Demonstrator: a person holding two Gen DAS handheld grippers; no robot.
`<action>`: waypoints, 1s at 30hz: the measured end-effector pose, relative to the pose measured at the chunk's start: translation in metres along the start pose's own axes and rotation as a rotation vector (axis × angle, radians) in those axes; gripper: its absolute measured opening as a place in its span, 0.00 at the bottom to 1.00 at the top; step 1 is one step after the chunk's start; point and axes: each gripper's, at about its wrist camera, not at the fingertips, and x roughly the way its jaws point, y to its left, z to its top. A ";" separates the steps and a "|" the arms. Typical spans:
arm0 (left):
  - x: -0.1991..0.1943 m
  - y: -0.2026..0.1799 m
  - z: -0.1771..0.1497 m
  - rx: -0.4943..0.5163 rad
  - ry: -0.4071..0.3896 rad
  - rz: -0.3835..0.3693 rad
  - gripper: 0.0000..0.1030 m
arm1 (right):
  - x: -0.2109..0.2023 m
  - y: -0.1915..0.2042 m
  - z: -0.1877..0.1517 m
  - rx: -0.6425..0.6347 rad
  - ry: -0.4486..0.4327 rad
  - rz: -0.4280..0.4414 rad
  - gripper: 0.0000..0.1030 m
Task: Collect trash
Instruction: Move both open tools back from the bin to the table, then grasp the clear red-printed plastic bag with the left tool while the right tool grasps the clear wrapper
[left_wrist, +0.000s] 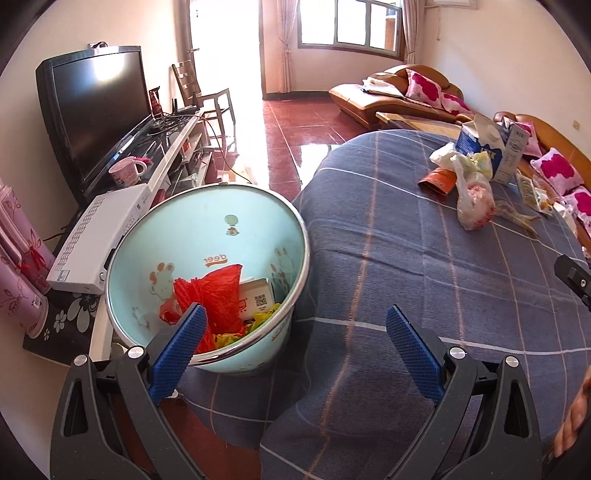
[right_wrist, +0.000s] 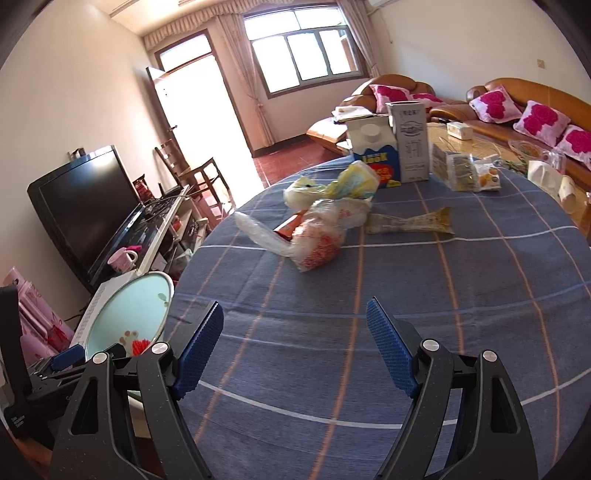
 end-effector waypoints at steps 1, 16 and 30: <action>0.001 -0.004 0.000 0.006 0.000 -0.005 0.93 | -0.001 -0.007 0.000 0.006 0.000 -0.011 0.77; 0.019 -0.088 0.045 0.118 -0.041 -0.133 0.90 | 0.016 -0.083 0.020 -0.009 0.053 -0.130 0.67; 0.081 -0.180 0.098 0.152 0.013 -0.246 0.83 | 0.059 -0.123 0.080 -0.165 0.126 -0.146 0.61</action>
